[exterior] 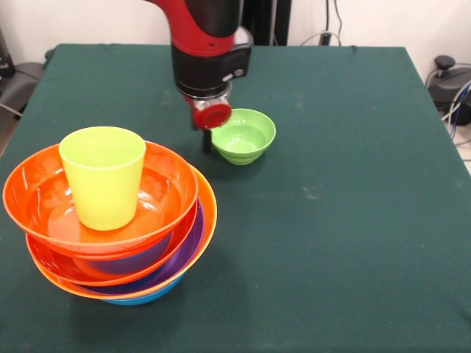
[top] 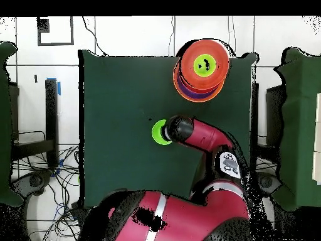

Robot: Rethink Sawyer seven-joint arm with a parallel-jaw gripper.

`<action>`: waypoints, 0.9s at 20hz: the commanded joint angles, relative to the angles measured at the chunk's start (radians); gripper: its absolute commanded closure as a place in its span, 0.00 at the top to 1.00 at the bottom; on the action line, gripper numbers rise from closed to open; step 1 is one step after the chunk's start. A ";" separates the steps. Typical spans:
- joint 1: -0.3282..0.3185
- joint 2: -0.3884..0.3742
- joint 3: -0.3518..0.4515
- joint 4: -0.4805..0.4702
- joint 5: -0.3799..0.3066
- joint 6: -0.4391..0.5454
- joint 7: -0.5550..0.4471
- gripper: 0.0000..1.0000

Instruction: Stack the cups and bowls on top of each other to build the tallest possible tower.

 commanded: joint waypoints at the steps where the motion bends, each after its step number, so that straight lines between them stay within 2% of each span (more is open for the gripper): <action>1: 0.082 0.089 0.072 -0.078 0.056 -0.077 0.151 1.00; 7: 0.131 0.099 0.049 -0.118 0.093 -0.053 0.154 1.00; 10: 0.137 0.080 0.038 -0.116 0.101 -0.025 0.135 1.00; 18: 0.105 0.042 0.047 -0.114 0.081 0.003 0.060 1.00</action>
